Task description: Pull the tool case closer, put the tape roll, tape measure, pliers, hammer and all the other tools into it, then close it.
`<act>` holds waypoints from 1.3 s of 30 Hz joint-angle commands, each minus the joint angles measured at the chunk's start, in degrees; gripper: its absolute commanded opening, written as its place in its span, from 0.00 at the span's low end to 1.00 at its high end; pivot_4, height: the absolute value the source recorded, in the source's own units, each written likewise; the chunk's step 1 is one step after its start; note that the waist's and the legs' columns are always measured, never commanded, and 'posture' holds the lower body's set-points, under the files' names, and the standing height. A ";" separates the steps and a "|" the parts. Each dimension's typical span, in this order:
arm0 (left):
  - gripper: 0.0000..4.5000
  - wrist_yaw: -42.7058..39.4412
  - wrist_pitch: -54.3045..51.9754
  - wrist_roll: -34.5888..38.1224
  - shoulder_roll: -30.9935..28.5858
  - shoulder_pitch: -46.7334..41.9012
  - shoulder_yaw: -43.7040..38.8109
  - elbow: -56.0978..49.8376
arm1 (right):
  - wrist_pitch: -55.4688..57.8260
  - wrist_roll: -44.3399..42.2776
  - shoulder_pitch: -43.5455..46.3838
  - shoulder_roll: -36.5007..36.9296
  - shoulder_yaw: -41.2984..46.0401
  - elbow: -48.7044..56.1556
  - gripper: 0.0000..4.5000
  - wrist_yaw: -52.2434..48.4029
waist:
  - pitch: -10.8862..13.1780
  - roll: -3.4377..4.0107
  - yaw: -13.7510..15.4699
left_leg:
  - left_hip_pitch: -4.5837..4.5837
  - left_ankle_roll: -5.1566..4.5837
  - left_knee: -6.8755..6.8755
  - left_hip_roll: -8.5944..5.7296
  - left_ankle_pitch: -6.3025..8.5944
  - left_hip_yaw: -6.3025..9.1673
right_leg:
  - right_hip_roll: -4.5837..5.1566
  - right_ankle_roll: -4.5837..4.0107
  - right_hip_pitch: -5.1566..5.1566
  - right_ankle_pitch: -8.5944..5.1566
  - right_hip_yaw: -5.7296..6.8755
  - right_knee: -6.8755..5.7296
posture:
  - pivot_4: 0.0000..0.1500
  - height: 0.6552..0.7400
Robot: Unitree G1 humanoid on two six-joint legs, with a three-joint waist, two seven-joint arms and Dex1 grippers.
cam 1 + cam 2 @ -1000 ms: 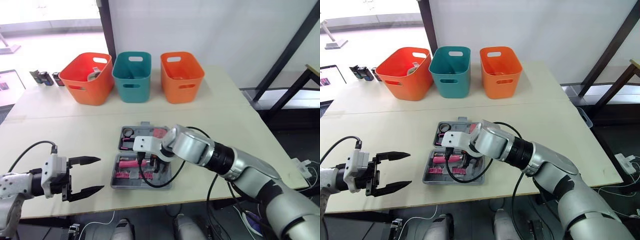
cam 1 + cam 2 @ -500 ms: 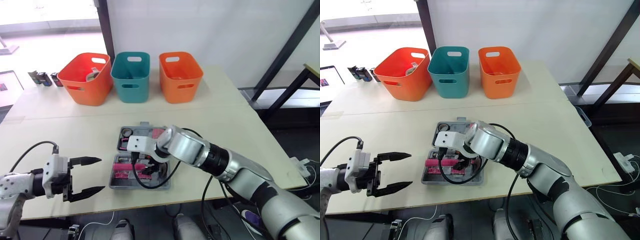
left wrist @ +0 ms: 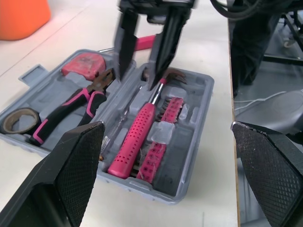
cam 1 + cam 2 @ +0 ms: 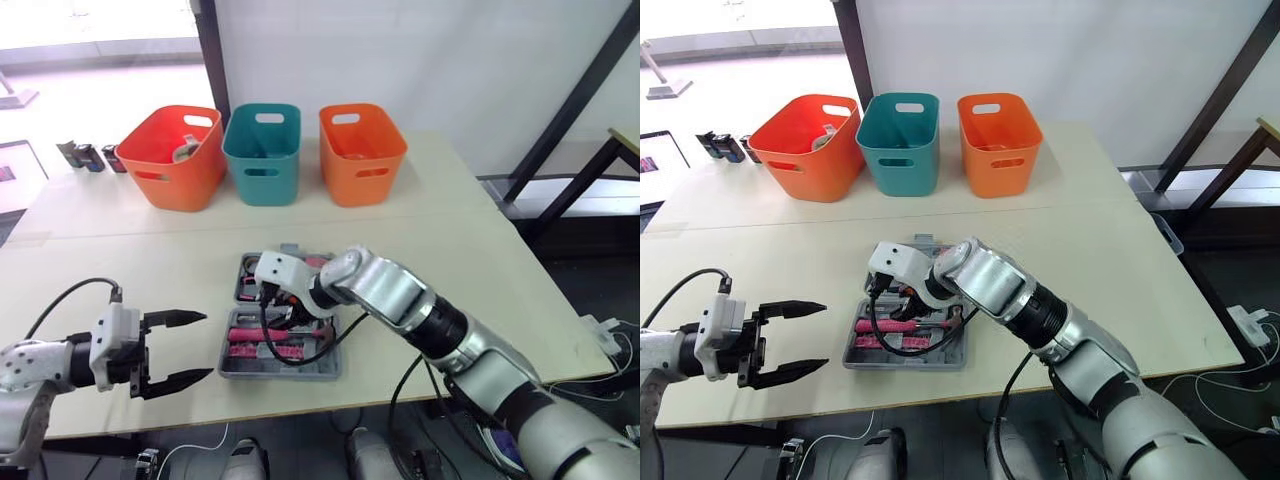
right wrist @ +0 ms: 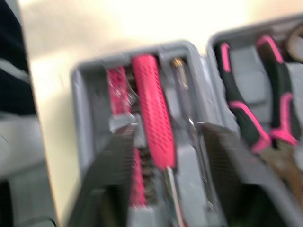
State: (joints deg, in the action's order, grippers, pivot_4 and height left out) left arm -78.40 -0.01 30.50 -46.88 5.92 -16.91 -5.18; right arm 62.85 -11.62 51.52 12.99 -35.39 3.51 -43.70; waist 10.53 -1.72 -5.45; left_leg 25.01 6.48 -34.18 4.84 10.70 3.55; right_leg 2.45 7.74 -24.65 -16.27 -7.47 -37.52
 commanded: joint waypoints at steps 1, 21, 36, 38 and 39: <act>1.00 0.21 -0.56 0.49 -0.83 -0.44 -0.55 -0.72 | -10.20 0.34 -5.63 1.15 3.43 4.55 0.04 1.02 | 0.00 0.00 -0.03 | 0.00 0.00 0.00 -0.01 0.00 -0.01 | 0.01 0.00 0.00 0.00 0.00 0.00 | 1.00 1.00; 1.00 -0.17 -1.45 1.22 -1.32 0.75 -2.52 -1.58 | -30.89 8.08 -21.78 -0.22 4.11 -5.54 0.02 3.24 | -0.02 -0.03 0.01 | -0.29 0.06 -0.01 0.00 -0.04 0.01 | -0.01 -0.24 0.27 -0.09 -0.01 0.01 | 1.00 1.00; 1.00 -0.83 -1.49 0.81 -1.79 0.49 -3.23 -1.46 | -13.63 18.89 -21.89 1.70 -6.90 -15.76 0.02 3.86 | -0.91 0.07 -0.14 | -1.69 0.10 0.26 0.00 0.00 -0.05 | 0.08 -0.44 1.33 -0.24 -0.03 0.32 | 1.00 1.00; 1.00 -0.92 -1.50 0.78 -1.85 0.37 -3.23 -1.34 | -10.38 19.52 -21.33 1.56 -8.99 -17.91 0.02 3.51 | -1.61 0.14 -0.03 | -1.72 0.10 0.30 -0.01 0.02 -0.07 | 0.11 -0.47 1.36 -0.30 -0.03 0.37 | 1.00 1.00; 1.00 -0.96 -1.53 0.79 -1.86 0.36 -3.22 -1.34 | -9.33 19.38 -21.18 1.18 -9.12 -18.69 0.02 3.67 | -1.89 0.16 0.01 | -1.75 0.10 0.30 -0.01 0.02 -0.07 | 0.13 -0.49 1.41 -0.33 -0.03 0.40 | 1.00 1.00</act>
State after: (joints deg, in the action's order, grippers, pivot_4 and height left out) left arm -79.12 -1.88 30.65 -47.38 6.54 -18.88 -5.66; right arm 44.82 4.33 34.75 12.08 -39.19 -4.00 -39.97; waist 8.64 -1.56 -5.44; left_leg 23.26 6.58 -33.88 4.82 10.73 3.48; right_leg 2.60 7.24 -23.21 -16.61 -7.50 -37.08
